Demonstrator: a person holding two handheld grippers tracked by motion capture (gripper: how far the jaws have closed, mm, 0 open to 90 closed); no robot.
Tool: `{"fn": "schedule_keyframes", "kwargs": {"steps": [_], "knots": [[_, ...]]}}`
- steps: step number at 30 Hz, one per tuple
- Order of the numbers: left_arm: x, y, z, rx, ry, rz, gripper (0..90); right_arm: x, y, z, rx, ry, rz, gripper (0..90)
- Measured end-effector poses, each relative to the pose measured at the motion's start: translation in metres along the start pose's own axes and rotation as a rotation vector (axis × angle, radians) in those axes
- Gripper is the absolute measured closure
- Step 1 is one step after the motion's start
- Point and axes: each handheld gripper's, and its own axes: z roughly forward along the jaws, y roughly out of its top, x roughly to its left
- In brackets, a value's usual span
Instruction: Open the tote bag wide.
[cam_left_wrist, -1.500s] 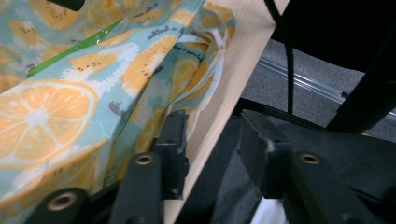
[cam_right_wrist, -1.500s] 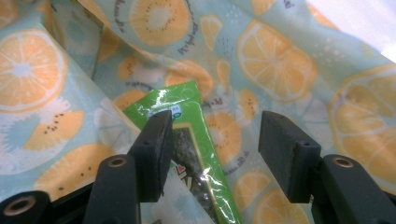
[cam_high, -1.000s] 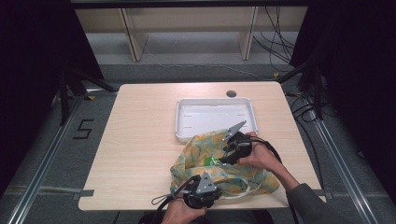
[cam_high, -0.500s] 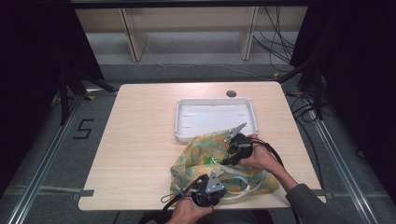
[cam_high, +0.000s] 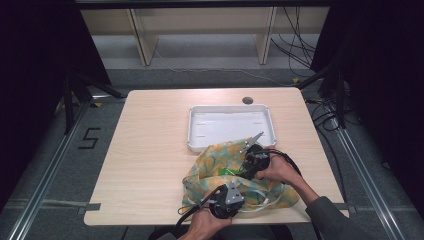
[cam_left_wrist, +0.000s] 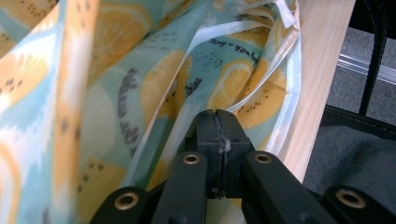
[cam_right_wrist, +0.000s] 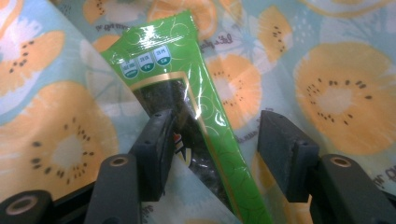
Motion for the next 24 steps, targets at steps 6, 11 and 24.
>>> {"fn": "schedule_keyframes", "kwargs": {"steps": [6,11,24], "knots": [[-0.001,0.001,0.002,-0.006,-0.003,-0.024,89.3,-0.003,-0.001,0.001,0.003,0.026,0.014,46.4],[0.0,0.002,0.005,0.002,-0.019,-0.031,89.4,-0.003,-0.002,0.003,0.0,0.055,0.043,46.3],[0.005,0.002,0.012,0.02,-0.027,-0.036,89.5,-0.008,-0.005,0.004,0.004,0.076,0.088,46.0]]}}
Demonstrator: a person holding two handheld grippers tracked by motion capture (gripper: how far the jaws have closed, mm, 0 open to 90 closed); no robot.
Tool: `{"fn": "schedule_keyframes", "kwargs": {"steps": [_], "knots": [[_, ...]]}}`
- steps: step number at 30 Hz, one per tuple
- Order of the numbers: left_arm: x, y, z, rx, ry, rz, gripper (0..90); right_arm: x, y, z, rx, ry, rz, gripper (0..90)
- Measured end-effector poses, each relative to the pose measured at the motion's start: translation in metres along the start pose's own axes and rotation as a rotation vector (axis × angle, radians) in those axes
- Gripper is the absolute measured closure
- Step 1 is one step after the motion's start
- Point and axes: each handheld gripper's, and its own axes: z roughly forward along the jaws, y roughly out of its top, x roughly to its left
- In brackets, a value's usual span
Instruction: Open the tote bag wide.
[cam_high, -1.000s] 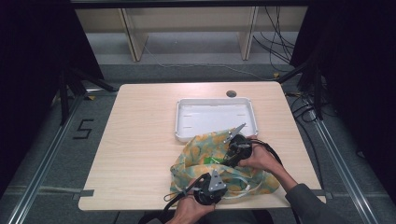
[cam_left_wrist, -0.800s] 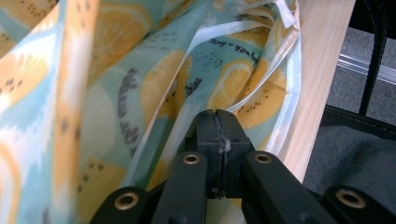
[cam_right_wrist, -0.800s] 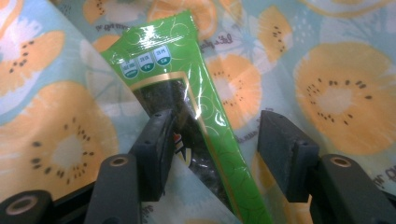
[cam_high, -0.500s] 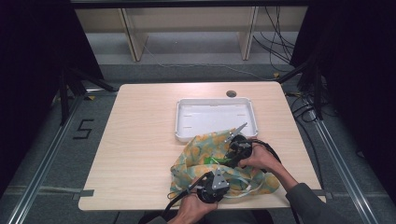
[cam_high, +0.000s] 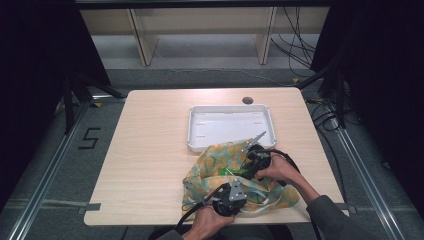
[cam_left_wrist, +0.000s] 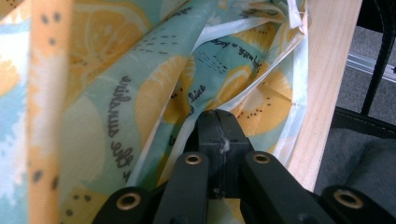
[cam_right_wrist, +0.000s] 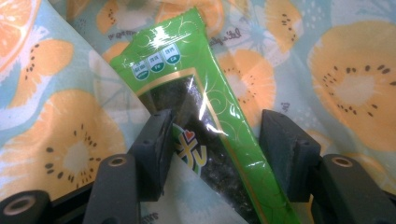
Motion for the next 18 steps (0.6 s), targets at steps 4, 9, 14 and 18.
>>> {"fn": "schedule_keyframes", "kwargs": {"steps": [4,9,14,18], "knots": [[0.0039,0.001,0.0001,0.005,0.0,0.02,89.4,0.0014,0.0,0.0004,0.0,0.005,0.001,45.2],[0.0065,0.0012,0.0009,0.005,-0.004,-0.007,89.5,-0.0004,-0.0005,0.0,-0.004,0.003,0.003,44.9],[0.0076,0.0016,0.0011,0.006,-0.003,-0.006,89.5,0.0,0.0,-0.0003,-0.008,0.031,0.009,47.5],[0.0067,0.0014,0.0009,0.009,-0.002,-0.017,89.5,-0.0011,0.0015,-0.0036,-0.016,0.022,-0.021,51.0]]}}
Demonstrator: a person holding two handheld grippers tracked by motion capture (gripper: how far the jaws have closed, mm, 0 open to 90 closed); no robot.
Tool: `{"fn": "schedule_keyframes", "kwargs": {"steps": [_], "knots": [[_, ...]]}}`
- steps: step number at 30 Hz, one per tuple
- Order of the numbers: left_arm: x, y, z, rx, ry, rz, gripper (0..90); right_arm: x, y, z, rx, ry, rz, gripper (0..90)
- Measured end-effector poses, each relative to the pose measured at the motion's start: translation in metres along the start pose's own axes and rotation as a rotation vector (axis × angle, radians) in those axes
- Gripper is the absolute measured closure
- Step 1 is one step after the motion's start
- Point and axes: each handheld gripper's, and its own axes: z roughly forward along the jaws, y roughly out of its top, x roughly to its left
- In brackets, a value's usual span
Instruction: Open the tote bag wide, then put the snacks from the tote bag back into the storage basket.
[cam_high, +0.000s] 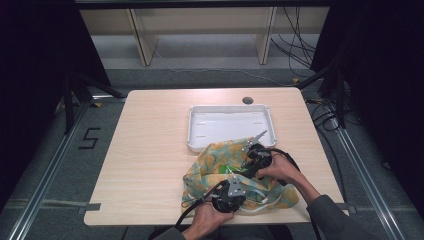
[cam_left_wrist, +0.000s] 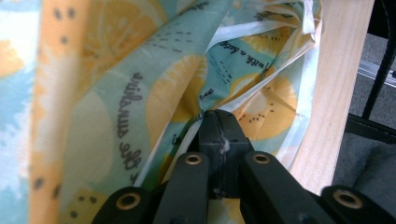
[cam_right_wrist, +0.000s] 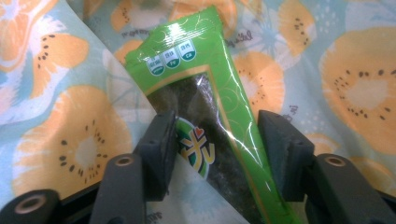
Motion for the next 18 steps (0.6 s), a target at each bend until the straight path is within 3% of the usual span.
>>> {"fn": "schedule_keyframes", "kwargs": {"steps": [4,5,7,8,9,10,13,14,16,18], "knots": [[0.0,0.0,0.0,-0.004,-0.002,-0.002,89.5,0.002,0.001,-0.006,-0.004,-0.001,0.012,53.8],[0.0,0.0,0.0,-0.005,-0.001,-0.002,89.5,0.001,0.001,-0.008,-0.02,-0.004,-0.004,54.8],[-0.001,-0.001,0.0,-0.002,-0.001,0.002,89.5,0.002,0.002,-0.014,-0.037,0.013,-0.005,57.0],[-0.001,-0.001,0.0,-0.002,-0.001,0.002,89.5,0.006,0.002,-0.016,-0.041,0.022,0.028,57.7],[-0.001,-0.001,0.0,-0.004,0.002,0.002,89.5,0.007,0.003,-0.017,-0.046,0.023,0.023,58.0],[-0.001,-0.001,0.0,-0.004,0.001,0.001,89.5,0.006,0.003,-0.019,-0.051,0.052,0.003,58.0],[-0.001,0.0,0.0,-0.002,-0.002,-0.002,89.5,0.011,0.005,-0.024,-0.066,0.043,0.006,59.6],[0.0,0.0,0.0,0.001,0.001,0.001,89.5,0.011,0.006,-0.026,-0.064,0.081,0.008,60.8],[0.0,0.001,0.0,0.003,0.001,0.024,89.5,0.014,0.006,-0.028,-0.071,0.063,-0.013,61.5],[0.0,0.001,0.0,0.003,0.001,0.021,89.5,0.017,0.007,-0.029,-0.066,0.06,-0.014,62.1]]}}
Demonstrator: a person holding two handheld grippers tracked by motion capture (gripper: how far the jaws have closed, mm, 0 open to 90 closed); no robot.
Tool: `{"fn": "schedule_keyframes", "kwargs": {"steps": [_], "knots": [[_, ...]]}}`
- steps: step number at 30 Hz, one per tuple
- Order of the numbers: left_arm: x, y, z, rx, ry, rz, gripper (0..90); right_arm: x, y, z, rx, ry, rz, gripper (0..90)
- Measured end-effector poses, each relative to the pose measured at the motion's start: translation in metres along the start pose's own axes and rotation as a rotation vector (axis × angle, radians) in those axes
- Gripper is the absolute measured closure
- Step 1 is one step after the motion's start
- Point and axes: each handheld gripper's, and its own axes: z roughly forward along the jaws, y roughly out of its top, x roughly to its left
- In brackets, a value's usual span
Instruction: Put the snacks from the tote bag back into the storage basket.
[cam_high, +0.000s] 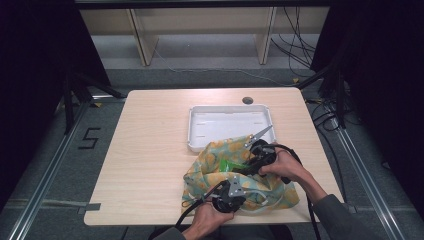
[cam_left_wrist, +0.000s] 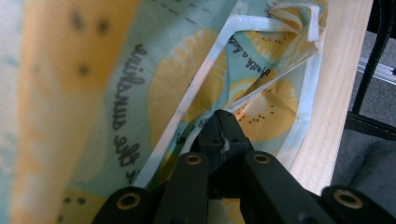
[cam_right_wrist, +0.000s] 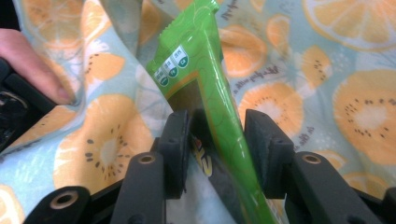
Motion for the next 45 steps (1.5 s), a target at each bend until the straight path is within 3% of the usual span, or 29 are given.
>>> {"fn": "schedule_keyframes", "kwargs": {"steps": [4,5,7,10,14,17,18,19,21,24,26,28,32,33,34,36,37,38,39,40,42,43,44,45], "knots": [[-0.001,-0.001,0.0,-0.003,0.002,-0.007,89.4,0.003,0.003,-0.003,0.001,0.026,-0.029,64.0],[-0.001,-0.001,0.0,-0.005,0.002,-0.013,89.5,0.005,0.003,-0.004,0.004,0.025,-0.013,64.3],[-0.002,-0.002,0.0,-0.005,-0.002,-0.008,89.4,0.009,0.004,-0.008,-0.008,0.011,-0.032,64.8],[-0.002,-0.002,0.0,-0.002,0.007,-0.004,89.5,0.011,0.005,-0.009,-0.007,0.041,-0.046,65.1],[-0.002,-0.002,0.0,-0.004,0.006,-0.008,89.4,0.014,0.007,-0.011,0.005,0.015,-0.061,66.2],[-0.002,-0.002,0.0,-0.004,0.0,-0.002,89.4,0.019,0.008,-0.013,0.023,-0.015,-0.032,67.2],[-0.002,-0.002,-0.001,-0.001,0.004,-0.003,89.4,0.017,0.008,-0.013,0.019,-0.014,-0.073,67.9],[-0.002,-0.002,-0.001,-0.001,0.004,-0.003,89.4,0.017,0.008,-0.013,0.019,-0.014,-0.073,67.9],[-0.001,-0.002,-0.001,-0.001,0.002,0.011,89.2,0.016,0.009,-0.013,0.022,-0.006,-0.122,72.4],[-0.003,-0.002,-0.002,-0.007,0.014,-0.006,88.2,0.018,0.009,-0.017,0.017,0.015,-0.117,75.7],[-0.004,-0.001,-0.003,-0.012,0.009,-0.007,87.7,0.018,0.01,-0.018,0.012,-0.026,-0.153,76.0],[-0.005,0.0,-0.005,-0.016,0.002,-0.009,86.6,0.017,0.011,-0.017,0.025,-0.02,-0.183,76.4],[-0.008,0.003,-0.011,-0.021,-0.008,-0.01,82.8,0.017,0.013,-0.018,0.01,-0.031,-0.181,76.9],[-0.009,0.003,-0.014,-0.025,-0.014,-0.005,81.3,0.014,0.015,-0.021,-0.016,-0.037,-0.226,76.9],[-0.009,0.005,-0.02,-0.031,-0.014,0.012,80.1,0.015,0.014,-0.024,-0.025,-0.059,-0.204,76.9],[-0.012,0.006,-0.025,-0.037,-0.022,-0.007,74.4,0.019,0.014,-0.026,-0.038,-0.063,-0.166,76.9],[-0.013,0.006,-0.027,-0.036,-0.031,-0.015,72.1,0.017,0.016,-0.027,-0.047,-0.072,-0.192,76.9],[-0.013,0.007,-0.03,-0.024,-0.031,0.011,70.8,0.017,0.016,-0.028,-0.064,-0.079,-0.198,76.9],[-0.015,0.007,-0.031,-0.013,-0.044,-0.003,68.1,0.016,0.018,-0.03,-0.071,-0.085,-0.206,76.9],[-0.013,0.008,-0.032,0.025,-0.061,0.028,64.2,0.017,0.019,-0.031,-0.081,-0.091,-0.189,76.8],[-0.015,0.006,-0.034,0.02,-0.05,0.02,57.3,0.016,0.021,-0.034,-0.108,-0.091,-0.217,76.9],[-0.015,0.006,-0.036,0.036,-0.062,0.018,55.9,0.016,0.022,-0.036,-0.117,-0.09,-0.212,76.9],[-0.017,0.005,-0.037,0.012,-0.05,-0.012,54.5,0.018,0.022,-0.037,-0.133,-0.094,-0.189,76.9],[-0.017,0.005,-0.037,0.012,-0.05,-0.012,52.9,0.017,0.024,-0.039,-0.138,-0.108,-0.192,76.9]]}}
